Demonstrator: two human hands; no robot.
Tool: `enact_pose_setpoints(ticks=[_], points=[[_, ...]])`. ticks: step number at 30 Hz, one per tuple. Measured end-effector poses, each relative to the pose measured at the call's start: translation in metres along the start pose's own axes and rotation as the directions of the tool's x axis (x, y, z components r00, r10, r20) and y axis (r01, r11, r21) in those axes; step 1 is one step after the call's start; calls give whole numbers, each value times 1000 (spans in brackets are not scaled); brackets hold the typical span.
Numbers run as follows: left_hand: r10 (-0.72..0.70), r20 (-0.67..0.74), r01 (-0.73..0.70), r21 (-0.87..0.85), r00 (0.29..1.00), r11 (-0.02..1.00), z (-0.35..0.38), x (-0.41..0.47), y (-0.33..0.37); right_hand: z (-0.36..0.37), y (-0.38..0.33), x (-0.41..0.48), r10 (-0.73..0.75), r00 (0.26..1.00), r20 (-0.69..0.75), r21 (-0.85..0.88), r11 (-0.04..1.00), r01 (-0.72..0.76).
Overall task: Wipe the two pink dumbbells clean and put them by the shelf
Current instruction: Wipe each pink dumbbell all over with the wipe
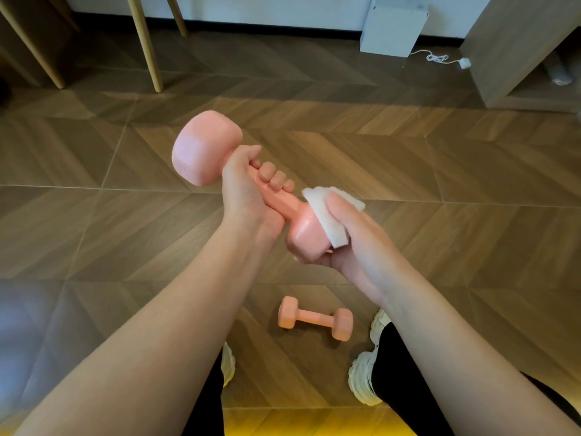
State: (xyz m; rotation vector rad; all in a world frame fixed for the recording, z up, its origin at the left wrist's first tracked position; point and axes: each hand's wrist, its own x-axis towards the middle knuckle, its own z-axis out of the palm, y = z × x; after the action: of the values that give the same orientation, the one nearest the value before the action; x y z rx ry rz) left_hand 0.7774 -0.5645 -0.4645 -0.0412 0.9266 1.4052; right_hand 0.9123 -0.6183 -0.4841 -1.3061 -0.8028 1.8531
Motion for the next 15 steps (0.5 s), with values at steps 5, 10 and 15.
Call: enact_pose_setpoints(ticks=[5,10,15], points=[[-15,-23,14,-29,1000,999,-2,0,1,-1,2,-4,-74,995,59,-119,990,81],[-27,-3,27,-17,1000,1000,-1,0,-3,8,-1,-2,-21,995,-102,-16,1000,20],[-23,10,23,-41,1000,999,0,0,1,-1,-7,-9,-59,997,51,16,998,59]])
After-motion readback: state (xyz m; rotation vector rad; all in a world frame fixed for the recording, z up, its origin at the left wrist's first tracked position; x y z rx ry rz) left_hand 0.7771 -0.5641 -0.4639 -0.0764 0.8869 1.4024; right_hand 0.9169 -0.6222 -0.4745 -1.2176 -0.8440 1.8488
